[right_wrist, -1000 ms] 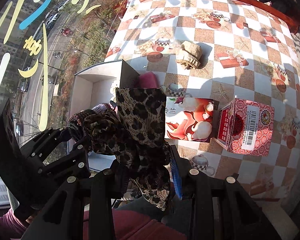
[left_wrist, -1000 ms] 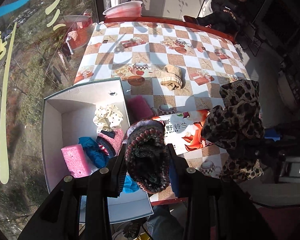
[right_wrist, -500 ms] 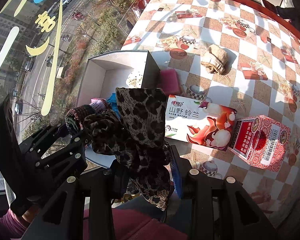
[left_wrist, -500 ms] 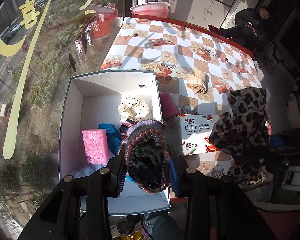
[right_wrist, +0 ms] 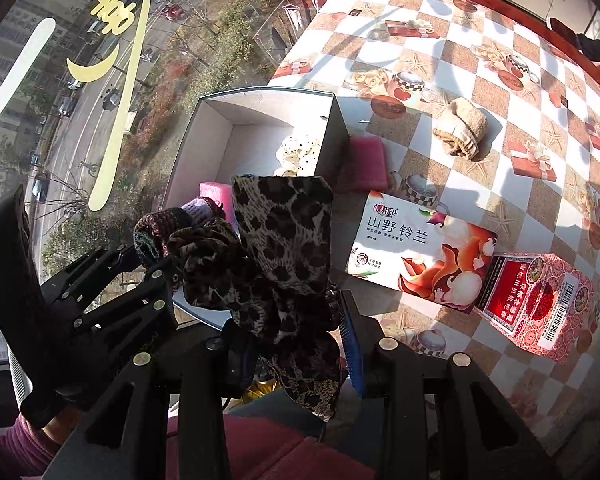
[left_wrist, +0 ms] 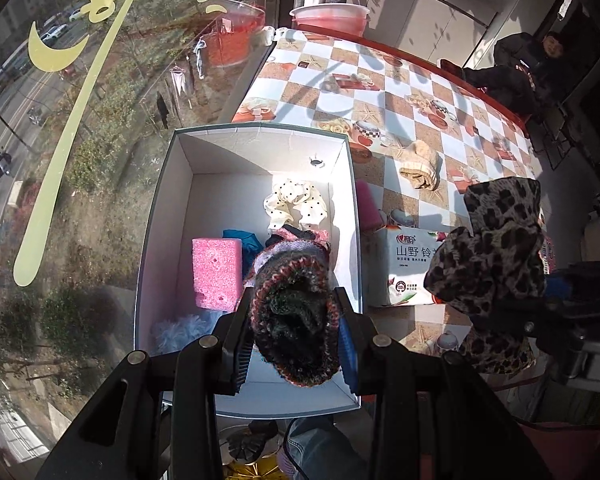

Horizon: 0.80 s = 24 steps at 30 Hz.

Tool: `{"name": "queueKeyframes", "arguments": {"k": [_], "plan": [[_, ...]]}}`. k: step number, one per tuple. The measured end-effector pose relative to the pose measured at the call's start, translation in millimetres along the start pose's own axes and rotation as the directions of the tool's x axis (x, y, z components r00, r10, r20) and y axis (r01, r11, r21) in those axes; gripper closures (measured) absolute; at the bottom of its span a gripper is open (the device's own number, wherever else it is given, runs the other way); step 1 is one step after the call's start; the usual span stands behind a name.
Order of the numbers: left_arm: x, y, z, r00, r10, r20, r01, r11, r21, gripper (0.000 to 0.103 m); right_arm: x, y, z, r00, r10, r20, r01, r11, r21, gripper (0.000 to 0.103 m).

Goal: Organize soft objects
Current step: 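Lower the striped hat with the left gripper while the right lowers the leopard scarf into the box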

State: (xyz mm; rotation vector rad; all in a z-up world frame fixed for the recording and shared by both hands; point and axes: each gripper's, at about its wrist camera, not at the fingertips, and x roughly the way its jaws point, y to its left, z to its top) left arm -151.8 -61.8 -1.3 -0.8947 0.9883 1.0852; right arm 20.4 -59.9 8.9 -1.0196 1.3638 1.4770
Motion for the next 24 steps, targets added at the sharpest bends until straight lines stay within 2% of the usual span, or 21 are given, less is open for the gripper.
{"name": "queueKeyframes", "arguments": {"k": [15, 24], "plan": [[8, 13, 0, 1.000, 0.015, -0.026, -0.016, 0.998, -0.053, 0.063, 8, 12, 11, 1.000, 0.000, -0.015, -0.001, 0.999, -0.041, 0.066], [23, 40, 4, 0.997, 0.061, -0.049, -0.066, 0.991, -0.115, 0.063, 21, 31, 38, 1.000, 0.006, -0.022, -0.008, 0.996, -0.086, 0.066]]}}
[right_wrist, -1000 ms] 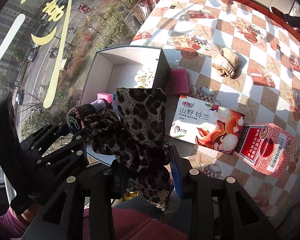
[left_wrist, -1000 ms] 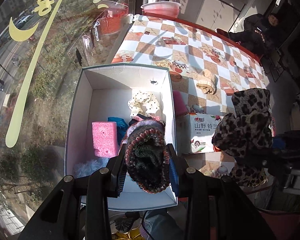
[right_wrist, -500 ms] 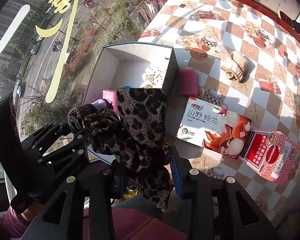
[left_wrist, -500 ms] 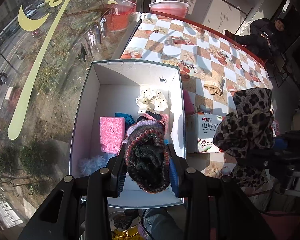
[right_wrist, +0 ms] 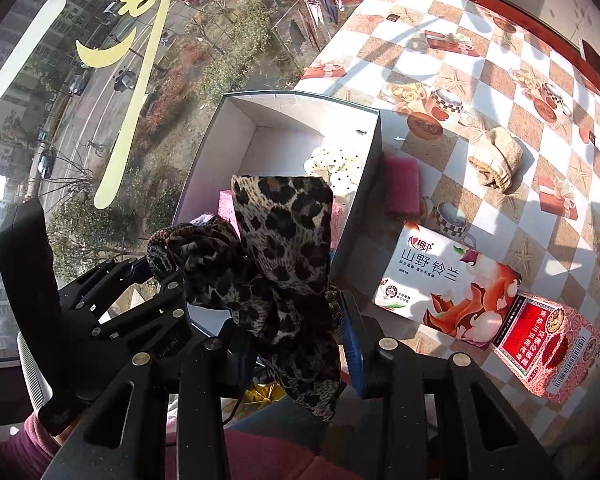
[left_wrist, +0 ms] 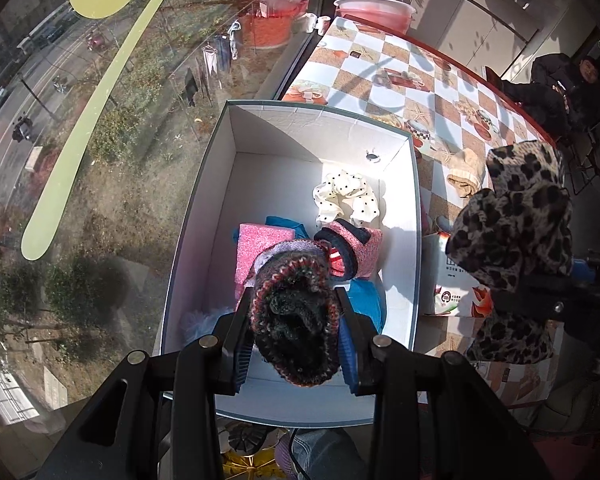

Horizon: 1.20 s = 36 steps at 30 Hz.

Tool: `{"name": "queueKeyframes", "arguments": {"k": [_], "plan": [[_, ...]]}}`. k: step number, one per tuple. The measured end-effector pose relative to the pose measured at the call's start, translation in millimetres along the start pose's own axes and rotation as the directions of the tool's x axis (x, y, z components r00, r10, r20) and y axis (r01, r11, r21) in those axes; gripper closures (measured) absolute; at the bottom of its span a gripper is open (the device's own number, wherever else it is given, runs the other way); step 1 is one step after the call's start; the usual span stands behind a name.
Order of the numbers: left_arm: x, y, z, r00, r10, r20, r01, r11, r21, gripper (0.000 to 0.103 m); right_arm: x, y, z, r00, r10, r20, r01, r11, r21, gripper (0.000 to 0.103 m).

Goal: Organize soft objects
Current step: 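Lower the striped hat with the left gripper while the right lowers the leopard scarf into the box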

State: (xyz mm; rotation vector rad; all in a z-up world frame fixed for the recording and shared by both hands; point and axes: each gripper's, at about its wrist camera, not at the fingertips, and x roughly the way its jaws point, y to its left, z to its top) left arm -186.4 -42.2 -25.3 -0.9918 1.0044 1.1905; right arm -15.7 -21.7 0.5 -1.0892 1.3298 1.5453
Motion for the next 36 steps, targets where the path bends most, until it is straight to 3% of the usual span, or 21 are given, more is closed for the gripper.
{"name": "queueKeyframes", "arguments": {"k": [15, 29, 33, 35, 36], "plan": [[33, 16, 50, 0.998, 0.060, -0.003, -0.060, 0.997, -0.040, 0.063, 34, 11, 69, 1.000, -0.007, -0.003, 0.007, 1.000, 0.009, 0.066], [51, 18, 47, 0.997, 0.055, -0.055, -0.058, 0.997, -0.059, 0.062, 54, 5, 89, 1.000, 0.001, -0.025, 0.000, 0.999, 0.043, 0.066], [50, 17, 45, 0.998, 0.051, -0.043, -0.053, 0.997, -0.060, 0.058, 56, 5, 91, 0.999, 0.013, -0.030, -0.012, 0.999, 0.040, 0.066], [50, 18, 46, 0.998, 0.043, -0.042, -0.046, 0.997, -0.063, 0.052, 56, 5, 91, 0.999, 0.020, -0.028, -0.019, 0.999, 0.040, 0.056], [51, 17, 46, 0.998, 0.037, -0.041, -0.040, 0.997, -0.065, 0.044, 56, 5, 91, 0.999, 0.025, -0.026, -0.024, 0.999, 0.040, 0.052]]}}
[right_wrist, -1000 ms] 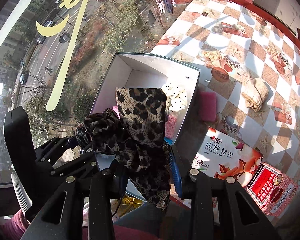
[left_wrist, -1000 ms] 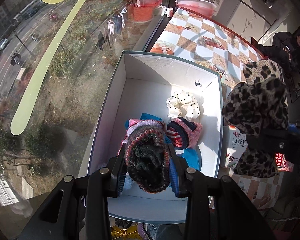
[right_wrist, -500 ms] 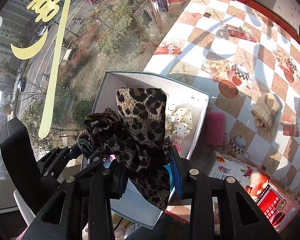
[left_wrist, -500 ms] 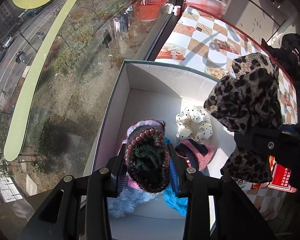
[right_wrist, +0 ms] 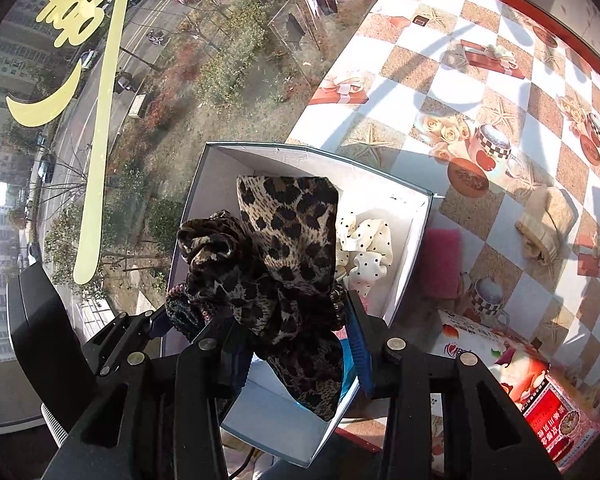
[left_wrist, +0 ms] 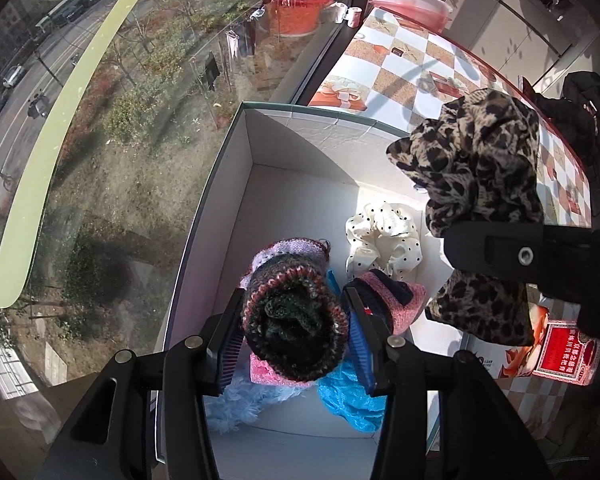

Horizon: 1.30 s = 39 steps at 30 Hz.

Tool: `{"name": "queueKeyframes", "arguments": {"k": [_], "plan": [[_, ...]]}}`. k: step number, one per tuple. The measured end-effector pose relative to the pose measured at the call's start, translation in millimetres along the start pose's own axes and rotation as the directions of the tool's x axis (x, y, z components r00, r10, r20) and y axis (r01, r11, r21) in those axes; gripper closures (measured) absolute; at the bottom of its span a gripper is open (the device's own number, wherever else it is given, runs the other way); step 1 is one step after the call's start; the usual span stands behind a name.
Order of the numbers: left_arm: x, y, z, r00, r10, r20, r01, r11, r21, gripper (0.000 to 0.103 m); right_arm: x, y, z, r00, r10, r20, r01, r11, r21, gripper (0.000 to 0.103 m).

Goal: Organize soft objects
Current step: 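Lower the striped hat with the left gripper while the right lowers the leopard scarf into the box, then move the right gripper to the beige knit hat on the table and grasp it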

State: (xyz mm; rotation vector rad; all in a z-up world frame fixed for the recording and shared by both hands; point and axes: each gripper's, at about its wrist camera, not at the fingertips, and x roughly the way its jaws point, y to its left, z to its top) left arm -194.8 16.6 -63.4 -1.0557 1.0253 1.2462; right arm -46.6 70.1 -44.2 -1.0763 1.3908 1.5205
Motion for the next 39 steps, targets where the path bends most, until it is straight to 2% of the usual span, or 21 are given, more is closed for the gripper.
{"name": "queueKeyframes", "arguments": {"k": [1, 2, 3, 4, 5, 6, 10, 14, 17, 21, 24, 32, 35, 36, 37, 39], "plan": [[0, -1, 0, 1.000, -0.006, 0.002, 0.006, 1.000, -0.003, 0.038, 0, -1, 0, 1.000, 0.008, -0.001, -0.008, 1.000, 0.002, 0.051], [0, -1, 0, 1.000, -0.011, 0.007, 0.011, 1.000, -0.007, 0.024, -1, -1, 0, 1.000, 0.017, -0.003, -0.017, 1.000, 0.004, 0.051], [-2, -1, 0, 1.000, -0.017, 0.019, 0.018, 1.000, -0.013, 0.017, -1, -2, 0, 1.000, 0.022, -0.005, -0.022, 1.000, 0.006, 0.042], [-5, -1, 0, 0.999, -0.029, 0.037, 0.030, 0.999, -0.018, 0.016, -4, -3, -1, 1.000, 0.021, 0.002, -0.021, 1.000, 0.009, 0.029], [-7, -2, 1, 0.998, -0.036, 0.047, 0.037, 0.999, -0.020, 0.011, -8, -5, -1, 1.000, 0.017, 0.014, -0.017, 1.000, 0.009, 0.023], [-8, -3, 1, 0.998, -0.042, 0.056, 0.043, 0.999, -0.025, 0.000, -14, -7, -1, 1.000, 0.012, 0.027, -0.012, 1.000, 0.007, 0.022], [-11, -5, 3, 0.992, -0.080, 0.100, 0.084, 0.996, -0.035, 0.000, -39, -29, 0, 0.998, -0.013, 0.061, 0.012, 1.000, 0.024, 0.022], [-15, -9, 4, 0.990, -0.084, 0.111, 0.089, 0.995, -0.040, 0.000, -56, -72, 2, 0.991, -0.098, 0.093, 0.087, 0.990, 0.113, 0.022], [-18, -16, 2, 0.990, -0.088, 0.108, 0.093, 0.995, -0.038, 0.000, -39, -108, 5, 0.983, -0.181, 0.008, 0.176, 0.966, 0.187, 0.022], [-25, -25, -9, 0.991, -0.102, 0.089, 0.103, 0.995, -0.012, 0.000, 11, -143, 6, 0.975, -0.177, -0.137, 0.205, 0.952, 0.228, 0.022], [-28, -34, -18, 0.992, -0.104, 0.075, 0.104, 0.995, 0.008, 0.000, 44, -156, 8, 0.966, -0.162, -0.200, 0.211, 0.943, 0.256, 0.022], [-33, -52, -35, 0.992, -0.117, 0.040, 0.116, 0.993, 0.035, 0.000, 98, -169, 17, 0.955, -0.085, -0.284, 0.167, 0.945, 0.281, 0.022], [-32, -59, -37, 0.992, -0.122, 0.030, 0.121, 0.991, 0.050, 0.000, 108, -169, 20, 0.944, -0.110, -0.310, 0.190, 0.952, 0.241, 0.022], [-32, -62, -37, 0.992, -0.122, 0.029, 0.121, 0.991, 0.054, 0.000, 108, -171, 20, 0.944, -0.116, -0.309, 0.196, 0.950, 0.241, 0.018], [-32, -65, -37, 0.992, -0.124, 0.029, 0.122, 0.991, 0.058, 0.000, 107, -173, 20, 0.942, -0.131, -0.309, 0.212, 0.946, 0.244, 0.015], [-33, -69, -36, 0.991, -0.132, 0.028, 0.130, 0.990, 0.063, 0.000, 99, -182, 17, 0.936, -0.176, -0.304, 0.260, 0.929, 0.263, 0.015]]}}
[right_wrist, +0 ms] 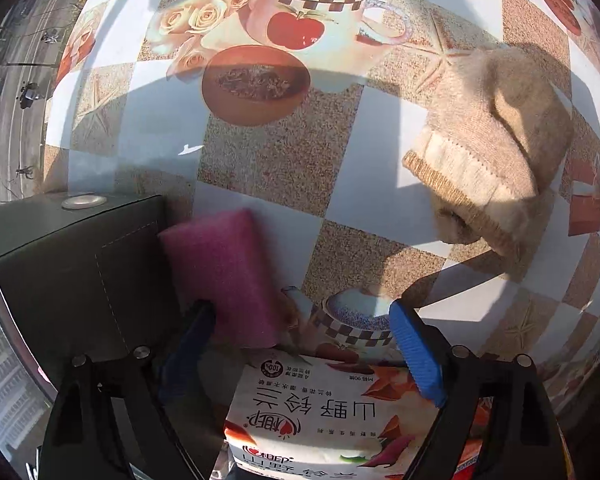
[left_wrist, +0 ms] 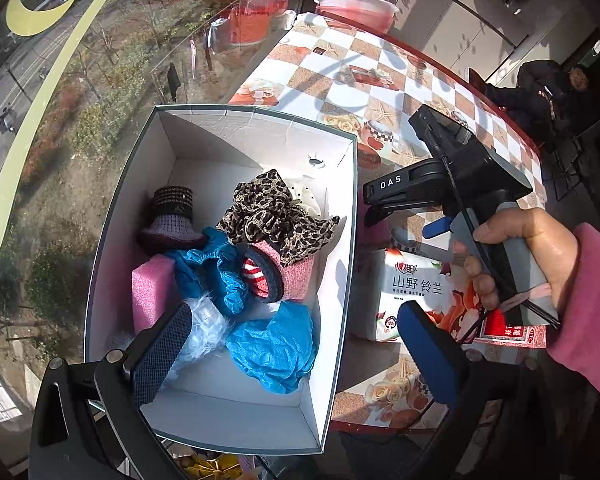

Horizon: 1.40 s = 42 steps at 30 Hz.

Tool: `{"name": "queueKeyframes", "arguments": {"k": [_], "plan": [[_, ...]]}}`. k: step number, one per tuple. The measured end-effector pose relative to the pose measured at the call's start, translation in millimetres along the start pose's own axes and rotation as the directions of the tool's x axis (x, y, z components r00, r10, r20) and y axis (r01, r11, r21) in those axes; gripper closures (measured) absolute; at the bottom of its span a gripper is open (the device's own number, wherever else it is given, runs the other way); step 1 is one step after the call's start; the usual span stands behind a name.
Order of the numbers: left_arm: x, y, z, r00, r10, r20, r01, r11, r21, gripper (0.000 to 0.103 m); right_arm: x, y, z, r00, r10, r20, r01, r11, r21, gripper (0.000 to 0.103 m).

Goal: Organize soft objects
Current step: 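Move the right gripper to the beige knit hat on the table and grasp it, then grasp the pink foam sponge with the left gripper while the right holds the beige hat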

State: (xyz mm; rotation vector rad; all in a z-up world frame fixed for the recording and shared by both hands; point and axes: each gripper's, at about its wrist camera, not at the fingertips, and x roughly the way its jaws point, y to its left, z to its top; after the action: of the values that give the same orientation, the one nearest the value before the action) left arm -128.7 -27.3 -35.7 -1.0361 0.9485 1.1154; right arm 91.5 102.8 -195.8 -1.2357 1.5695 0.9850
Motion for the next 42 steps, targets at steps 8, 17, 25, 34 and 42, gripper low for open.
{"name": "queueKeyframes", "arguments": {"k": [8, 17, 25, 34, 42], "plan": [[-1, -17, 8, 1.000, -0.023, 0.017, 0.022, 0.999, 0.040, 0.000, -55, -84, -20, 0.984, 0.133, 0.116, -0.160, 0.947, 0.277, 0.015], [8, -59, 22, 1.000, -0.031, -0.003, 0.031, 0.993, 0.112, 0.000, -97, -121, -3, 0.946, 0.234, 0.226, -0.294, 0.911, 0.289, 0.014], [24, -82, 32, 0.999, 0.024, -0.047, -0.017, 0.989, 0.150, 0.000, -42, -89, 45, 0.963, 0.212, 0.168, -0.247, 0.940, 0.235, 0.015], [63, -129, 73, 0.993, 0.059, -0.102, -0.040, 0.983, 0.178, 0.000, -70, -121, 24, 0.913, 0.326, 0.246, -0.386, 0.887, 0.255, 0.083], [153, -157, 104, 0.953, 0.091, -0.288, -0.064, 0.993, 0.099, 0.001, -129, -178, -34, 0.774, 0.439, 0.456, -0.596, 0.749, 0.289, 0.083]]}}
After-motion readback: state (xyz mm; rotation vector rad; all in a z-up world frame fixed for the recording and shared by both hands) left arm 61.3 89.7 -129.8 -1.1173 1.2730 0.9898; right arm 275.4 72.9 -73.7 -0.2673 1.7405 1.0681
